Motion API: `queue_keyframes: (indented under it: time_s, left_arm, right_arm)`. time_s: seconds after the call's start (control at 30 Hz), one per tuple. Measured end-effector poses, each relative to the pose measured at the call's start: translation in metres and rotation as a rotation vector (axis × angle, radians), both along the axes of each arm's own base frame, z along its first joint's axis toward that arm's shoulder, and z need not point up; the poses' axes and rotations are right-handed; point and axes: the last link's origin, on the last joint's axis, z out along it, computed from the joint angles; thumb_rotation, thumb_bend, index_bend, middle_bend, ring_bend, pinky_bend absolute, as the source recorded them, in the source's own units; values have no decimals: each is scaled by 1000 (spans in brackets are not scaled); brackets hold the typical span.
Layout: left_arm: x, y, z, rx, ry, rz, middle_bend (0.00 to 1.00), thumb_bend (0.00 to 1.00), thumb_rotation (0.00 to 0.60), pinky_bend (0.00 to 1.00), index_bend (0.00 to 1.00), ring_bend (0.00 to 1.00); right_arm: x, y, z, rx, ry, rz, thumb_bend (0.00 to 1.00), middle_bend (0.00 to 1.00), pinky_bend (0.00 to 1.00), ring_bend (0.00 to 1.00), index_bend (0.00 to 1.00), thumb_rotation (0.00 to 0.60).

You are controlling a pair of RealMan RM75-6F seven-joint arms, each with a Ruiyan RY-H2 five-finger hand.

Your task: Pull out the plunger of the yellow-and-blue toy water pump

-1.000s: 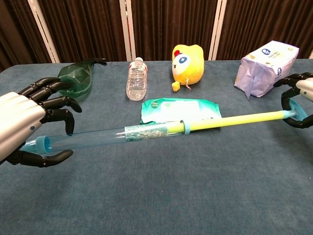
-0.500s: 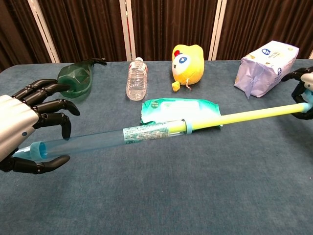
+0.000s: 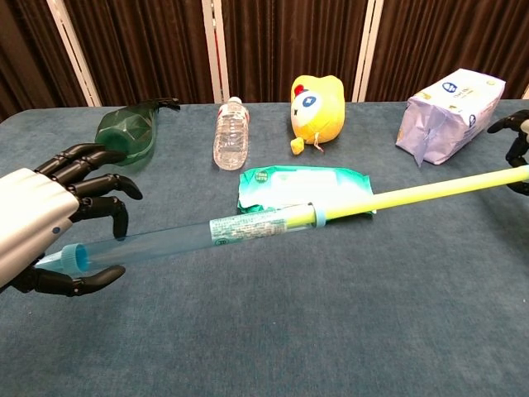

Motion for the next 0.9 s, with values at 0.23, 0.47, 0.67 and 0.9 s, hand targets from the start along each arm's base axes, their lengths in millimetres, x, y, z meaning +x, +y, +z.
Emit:
queue_keyframes:
  time_s: [0.23, 0.47, 0.67, 0.9]
  left_arm:
    - [4, 5, -5, -8, -14, 8, 146, 126, 600, 0, 0, 47]
    - [0, 10, -5, -21, -3, 43, 2, 66, 600, 0, 0, 0]
    - [-2, 13, 2, -26, -13, 71, 0, 62, 600, 0, 0, 0]
    - [-5, 13, 22, -14, -47, 93, 0, 64, 600, 0, 0, 0]
  right_arm:
    - [0, 10, 1, 17, 27, 7, 380, 0, 0, 0, 239, 600]
    - [4, 28, 1, 72, 52, 4, 161, 0, 0, 0, 0, 600]
    - [10, 44, 4, 123, 88, -9, 0, 0, 0, 0, 0, 600]
    - [13, 65, 12, 188, 134, -57, 0, 0, 0, 0, 0, 600]
